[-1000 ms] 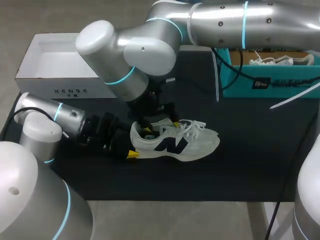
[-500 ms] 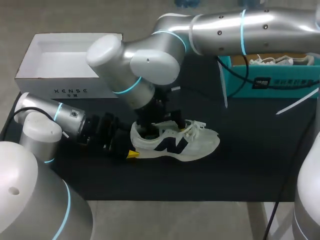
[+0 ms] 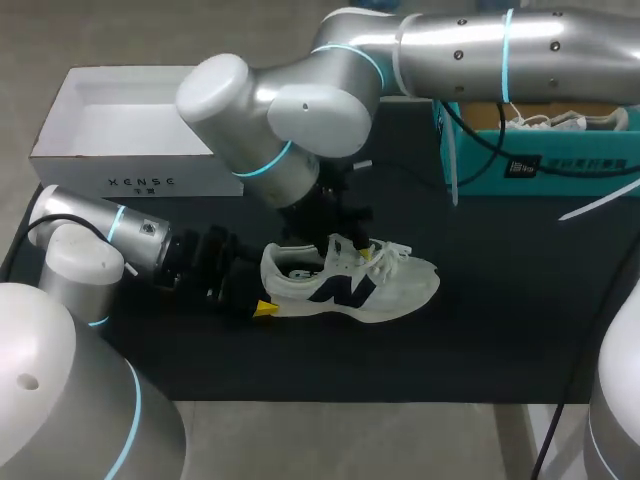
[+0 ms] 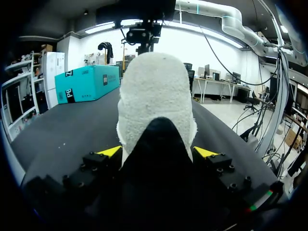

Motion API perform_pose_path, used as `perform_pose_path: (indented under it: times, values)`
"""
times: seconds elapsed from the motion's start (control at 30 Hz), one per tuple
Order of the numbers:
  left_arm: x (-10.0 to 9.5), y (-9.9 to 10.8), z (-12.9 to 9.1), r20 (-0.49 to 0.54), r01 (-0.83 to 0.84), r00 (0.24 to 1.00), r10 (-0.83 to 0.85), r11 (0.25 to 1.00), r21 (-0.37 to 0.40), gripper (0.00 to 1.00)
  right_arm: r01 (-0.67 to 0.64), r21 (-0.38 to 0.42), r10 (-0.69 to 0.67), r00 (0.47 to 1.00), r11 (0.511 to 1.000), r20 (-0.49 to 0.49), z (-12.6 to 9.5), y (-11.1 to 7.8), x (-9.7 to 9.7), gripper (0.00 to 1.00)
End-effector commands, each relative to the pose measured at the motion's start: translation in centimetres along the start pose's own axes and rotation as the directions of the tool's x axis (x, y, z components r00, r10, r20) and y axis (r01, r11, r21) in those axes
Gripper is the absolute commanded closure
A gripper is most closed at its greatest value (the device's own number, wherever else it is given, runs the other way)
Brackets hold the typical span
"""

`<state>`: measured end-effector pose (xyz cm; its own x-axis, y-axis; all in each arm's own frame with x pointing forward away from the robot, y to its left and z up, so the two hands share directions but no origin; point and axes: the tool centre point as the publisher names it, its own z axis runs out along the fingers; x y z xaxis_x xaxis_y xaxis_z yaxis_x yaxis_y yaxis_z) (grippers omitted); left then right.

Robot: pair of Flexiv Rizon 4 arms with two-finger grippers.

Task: Take the shoe out of the shoebox, open the shoe tongue, remove and reinsert the insole, then place the shoe into the shoebox

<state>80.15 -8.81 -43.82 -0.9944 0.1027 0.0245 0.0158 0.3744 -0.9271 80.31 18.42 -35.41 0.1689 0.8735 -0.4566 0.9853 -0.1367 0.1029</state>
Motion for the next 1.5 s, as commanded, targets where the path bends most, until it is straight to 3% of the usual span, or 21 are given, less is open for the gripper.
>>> perform_pose_path:
  times: [0.03, 0.2, 0.33, 0.4, 0.53, 0.7, 0.97, 1.0, 1.03, 1.07, 1.27, 1.5]
  values:
    - [0.0, 0.4, 0.4, -0.001, 0.0, 1.0, 0.0, 1.0, -0.002, 1.0, -0.174, -0.015, 0.174, 0.984, 0.985, -0.042, -0.5, -0.9, -2.8, 1.0]
    - [0.0, 0.4, 0.4, -0.001, 0.0, 1.0, 0.0, 1.0, -0.002, 1.0, -0.23, 0.005, 0.23, 0.972, 0.973, -0.045, -0.2, -1.0, -4.6, 1.0]
    - [0.0, 0.4, 0.4, -0.001, 0.0, 1.0, 0.0, 1.0, -0.002, 1.0, -0.232, 0.008, 0.232, 0.971, 0.973, -0.058, -0.6, -1.0, -4.6, 1.0]
    - [0.0, 0.4, 0.4, -0.001, 0.0, 1.0, 0.0, 1.0, -0.002, 1.0, -0.22, 0.005, 0.22, 0.974, 0.976, -0.061, -0.9, -0.9, -4.3, 0.93]
    - [0.0, 0.4, 0.4, -0.001, 0.0, 1.0, 0.0, 1.0, -0.002, 1.0, -0.195, 0.011, 0.195, 0.978, 0.981, -0.077, -1.4, -0.6, -3.7, 0.71]
    - [0.0, 0.4, 0.4, -0.001, 0.0, 1.0, 0.0, 1.0, -0.002, 1.0, -0.189, 0.008, 0.189, 0.979, 0.982, -0.082, -2.2, -0.3, -3.7, 0.63]
    - [0.0, 0.4, 0.4, -0.001, 0.0, 1.0, 0.0, 1.0, -0.002, 1.0, -0.173, -0.012, 0.171, 0.981, 0.985, -0.092, -3.5, 0.0, -3.5, 0.67]
    - [0.0, 0.4, 0.4, -0.001, 0.0, 1.0, 0.0, 1.0, -0.002, 1.0, -0.173, -0.013, 0.171, 0.981, 0.985, -0.092, -3.6, 0.0, -3.5, 0.75]
    - [0.0, 0.4, 0.4, -0.001, 0.0, 1.0, 0.0, 1.0, -0.002, 1.0, -0.173, -0.017, 0.171, 0.981, 0.985, -0.093, -3.7, 0.0, -3.6, 0.93]
    - [0.0, 0.4, 0.4, -0.001, 0.0, 1.0, 0.0, 1.0, -0.002, 1.0, -0.174, -0.018, 0.171, 0.981, 0.985, -0.093, -3.8, 0.1, -3.6, 1.0]
    - [0.0, 0.4, 0.4, -0.001, 0.0, 1.0, 0.0, 1.0, -0.002, 1.0, -0.212, -0.007, 0.21, 0.973, 0.977, -0.091, -3.3, 0.0, -5.2, 1.0]
    - [0.0, 0.4, 0.4, -0.001, 0.0, 1.0, 0.0, 1.0, -0.002, 1.0, -0.313, 0.04, 0.315, 0.942, 0.949, -0.115, -1.9, -0.5, -8.8, 1.0]
